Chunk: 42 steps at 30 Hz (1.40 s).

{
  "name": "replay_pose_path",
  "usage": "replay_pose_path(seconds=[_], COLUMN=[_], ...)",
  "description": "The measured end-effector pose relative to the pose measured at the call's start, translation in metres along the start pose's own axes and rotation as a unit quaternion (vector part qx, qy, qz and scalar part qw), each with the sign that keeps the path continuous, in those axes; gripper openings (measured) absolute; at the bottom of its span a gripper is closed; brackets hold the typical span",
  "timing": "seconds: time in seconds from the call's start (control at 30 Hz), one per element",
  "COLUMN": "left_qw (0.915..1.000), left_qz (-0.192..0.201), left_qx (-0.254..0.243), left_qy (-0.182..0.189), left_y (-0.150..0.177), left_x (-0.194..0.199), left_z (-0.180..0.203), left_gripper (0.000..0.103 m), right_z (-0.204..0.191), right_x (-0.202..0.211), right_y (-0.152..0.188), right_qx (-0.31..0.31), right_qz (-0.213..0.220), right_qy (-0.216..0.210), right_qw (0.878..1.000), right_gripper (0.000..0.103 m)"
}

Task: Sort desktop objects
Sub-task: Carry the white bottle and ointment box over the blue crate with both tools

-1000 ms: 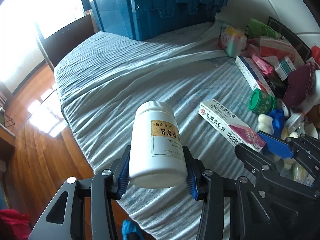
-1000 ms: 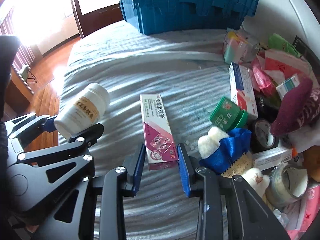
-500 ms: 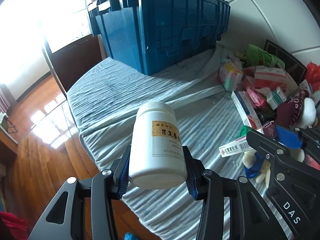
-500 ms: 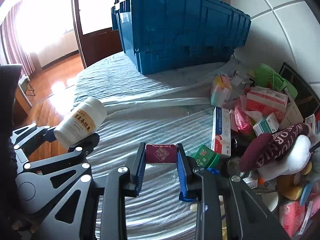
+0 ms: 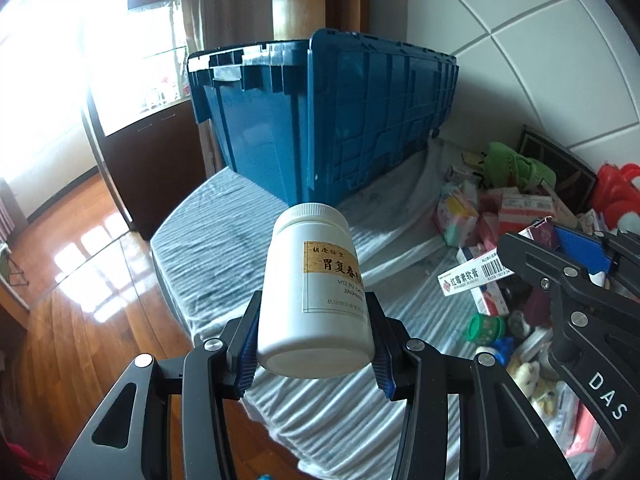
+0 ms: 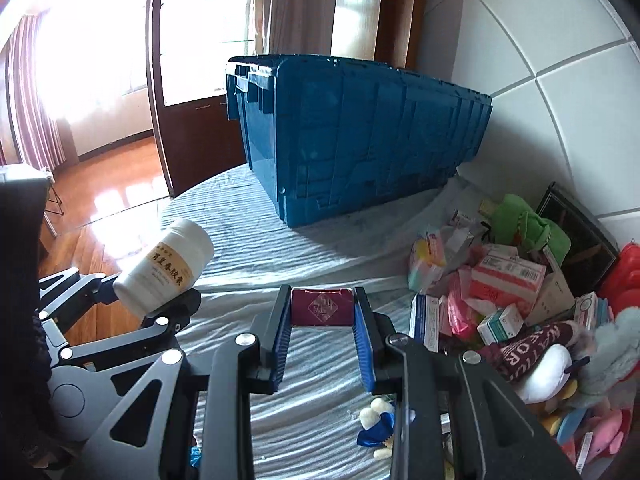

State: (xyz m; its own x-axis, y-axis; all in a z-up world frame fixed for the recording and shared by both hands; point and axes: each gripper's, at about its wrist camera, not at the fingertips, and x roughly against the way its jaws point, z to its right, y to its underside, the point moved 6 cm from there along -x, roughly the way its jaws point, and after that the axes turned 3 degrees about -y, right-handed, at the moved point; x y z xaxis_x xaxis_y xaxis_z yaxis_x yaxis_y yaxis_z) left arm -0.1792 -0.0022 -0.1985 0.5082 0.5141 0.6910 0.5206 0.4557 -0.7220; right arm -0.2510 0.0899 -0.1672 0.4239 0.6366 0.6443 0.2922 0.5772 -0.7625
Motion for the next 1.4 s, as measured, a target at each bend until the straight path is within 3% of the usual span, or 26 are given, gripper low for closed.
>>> replay_pose_path(seconds=[0.33, 0.67, 0.93, 1.13, 1.4], left_qw=[0.9975, 0.9914, 0.9842, 0.9818, 0.9771], left_qz=[0.063, 0.128, 0.177, 0.187, 0.189], left_qx=[-0.025, -0.025, -0.004, -0.023, -0.064], left_qy=[0.019, 0.013, -0.006, 0.022, 0.074], left_y=[-0.081, -0.164, -0.237, -0.293, -0.369], left_x=[0.015, 0.024, 0.021, -0.019, -0.082], left_z=[-0.067, -0.131, -0.146, -0.140, -0.123], left_gripper=[0.046, 0.046, 0.046, 0.046, 0.046], right_z=[-0.056, -0.100, -0.091, -0.072, -0.028], right_x=[0.024, 0.019, 0.021, -0.007, -0.062], right_y=[-0.088, -0.189, -0.270, -0.316, -0.364], right_qx=[-0.016, 0.016, 0.042, 0.037, -0.020], right_qz=[0.058, 0.120, 0.184, 0.196, 0.186], right_qy=[0.041, 0.031, 0.024, 0.041, 0.112], right_qw=[0.997, 0.992, 0.982, 0.979, 0.976], right_gripper=[0.028, 0.028, 0.028, 0.028, 0.028])
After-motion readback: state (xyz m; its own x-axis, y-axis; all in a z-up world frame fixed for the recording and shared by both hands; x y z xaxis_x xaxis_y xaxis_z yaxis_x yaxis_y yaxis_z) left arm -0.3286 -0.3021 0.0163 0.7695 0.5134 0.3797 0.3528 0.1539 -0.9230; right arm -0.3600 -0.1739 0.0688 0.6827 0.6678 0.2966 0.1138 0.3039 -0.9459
